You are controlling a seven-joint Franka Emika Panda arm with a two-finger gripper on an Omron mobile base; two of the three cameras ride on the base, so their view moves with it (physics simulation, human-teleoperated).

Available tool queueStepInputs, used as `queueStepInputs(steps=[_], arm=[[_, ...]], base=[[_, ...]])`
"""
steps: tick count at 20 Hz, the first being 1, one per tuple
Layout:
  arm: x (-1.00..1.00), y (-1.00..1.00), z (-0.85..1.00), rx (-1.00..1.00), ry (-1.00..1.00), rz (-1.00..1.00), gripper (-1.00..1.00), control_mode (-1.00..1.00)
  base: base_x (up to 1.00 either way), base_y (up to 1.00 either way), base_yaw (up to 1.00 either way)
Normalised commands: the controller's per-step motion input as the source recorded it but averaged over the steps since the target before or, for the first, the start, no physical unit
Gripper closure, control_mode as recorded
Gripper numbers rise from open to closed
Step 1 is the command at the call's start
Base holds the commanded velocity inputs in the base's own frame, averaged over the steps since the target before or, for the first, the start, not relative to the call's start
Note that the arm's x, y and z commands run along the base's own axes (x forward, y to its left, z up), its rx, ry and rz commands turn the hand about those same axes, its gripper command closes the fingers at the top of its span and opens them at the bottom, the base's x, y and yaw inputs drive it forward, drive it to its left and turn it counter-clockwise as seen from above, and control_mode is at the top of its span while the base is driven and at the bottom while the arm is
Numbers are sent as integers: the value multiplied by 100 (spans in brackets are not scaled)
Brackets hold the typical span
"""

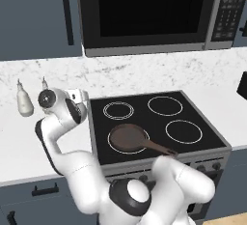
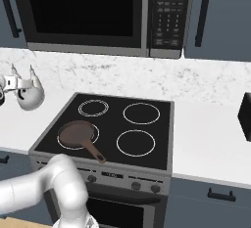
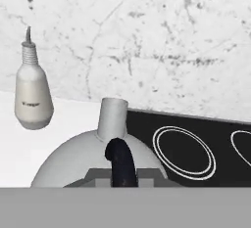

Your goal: Pick the kettle from the counter and place it on a stove burner. Then turn the burner on.

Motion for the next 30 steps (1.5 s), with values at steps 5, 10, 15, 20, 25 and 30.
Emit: queueStepInputs(steps=[5,10,15,20,25,30], arm=[[0,-100,73,7,-33,-23,100,-100],[0,-100,83,9,-17,-30,100,-100],[0,-100,49,11,0,-39,100,-100],[0,-100,3,7,15,-45,100,-100],[3,-100,-1,6,21,-45,100,-100],[2,-100,-15,4,27,-43,100,-100]], base=[[0,0,0],[0,0,0],[0,0,0],[0,0,0],[0,0,0],[0,0,0]])
